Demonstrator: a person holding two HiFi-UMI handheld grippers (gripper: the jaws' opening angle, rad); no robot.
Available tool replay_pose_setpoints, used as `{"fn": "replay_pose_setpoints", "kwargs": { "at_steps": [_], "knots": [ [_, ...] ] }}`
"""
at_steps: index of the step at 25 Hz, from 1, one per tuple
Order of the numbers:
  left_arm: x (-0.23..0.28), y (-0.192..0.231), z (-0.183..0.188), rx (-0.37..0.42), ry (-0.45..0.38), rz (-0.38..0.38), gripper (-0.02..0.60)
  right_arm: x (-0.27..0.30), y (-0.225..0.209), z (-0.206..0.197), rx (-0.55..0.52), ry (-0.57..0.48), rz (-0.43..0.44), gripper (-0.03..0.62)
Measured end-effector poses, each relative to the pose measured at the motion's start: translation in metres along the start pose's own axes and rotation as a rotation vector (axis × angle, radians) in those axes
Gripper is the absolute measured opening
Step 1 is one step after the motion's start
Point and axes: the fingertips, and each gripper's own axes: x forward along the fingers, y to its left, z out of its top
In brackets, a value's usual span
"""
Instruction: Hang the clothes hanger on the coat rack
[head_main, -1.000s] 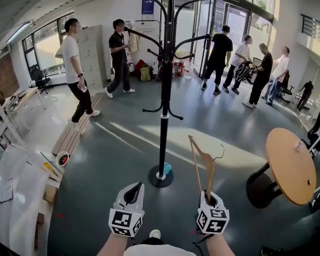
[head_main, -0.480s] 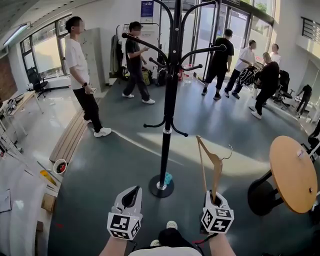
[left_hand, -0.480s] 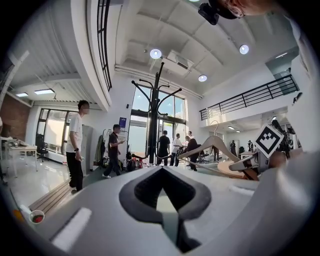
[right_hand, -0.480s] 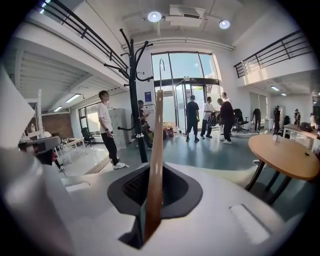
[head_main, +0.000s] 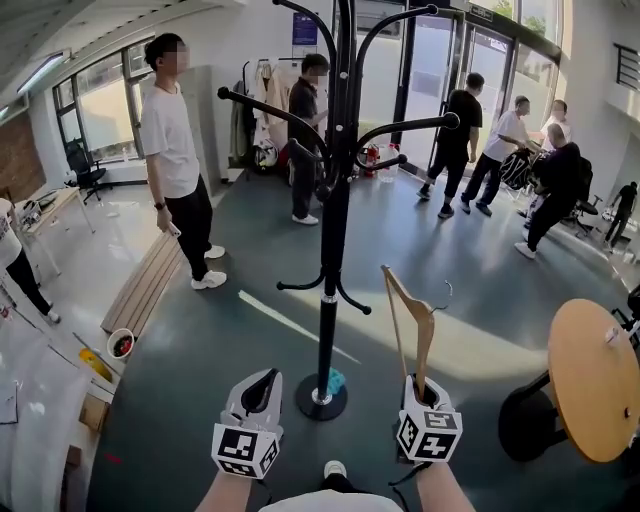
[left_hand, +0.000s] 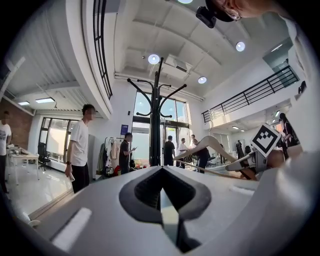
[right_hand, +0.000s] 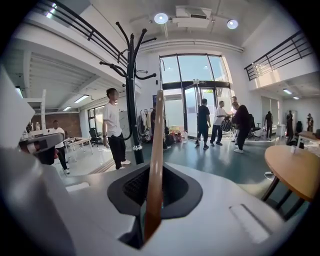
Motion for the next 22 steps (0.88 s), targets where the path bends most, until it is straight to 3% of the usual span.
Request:
{"fn": "replay_pose_setpoints", "kwargs": {
  "at_steps": [6,12,22],
  "knots": [
    [0.04,0.004,0.012,0.026,-0.015,0.025,0.0,0.045,-0.007,0.053,-0.048,-0.043,0.052,0.052],
    [0.052,0.014,-0.003,0.03,0.0,0.055,0.0,0.083,0.0,0.095,-0.075,-0.09,0.1,0.054],
    [0.064,0.027,-0.011,0.008,0.041,0.079,0.0,0.13,0.017,0.175,-0.208,-0.144,0.109,0.054]
  ]
}}
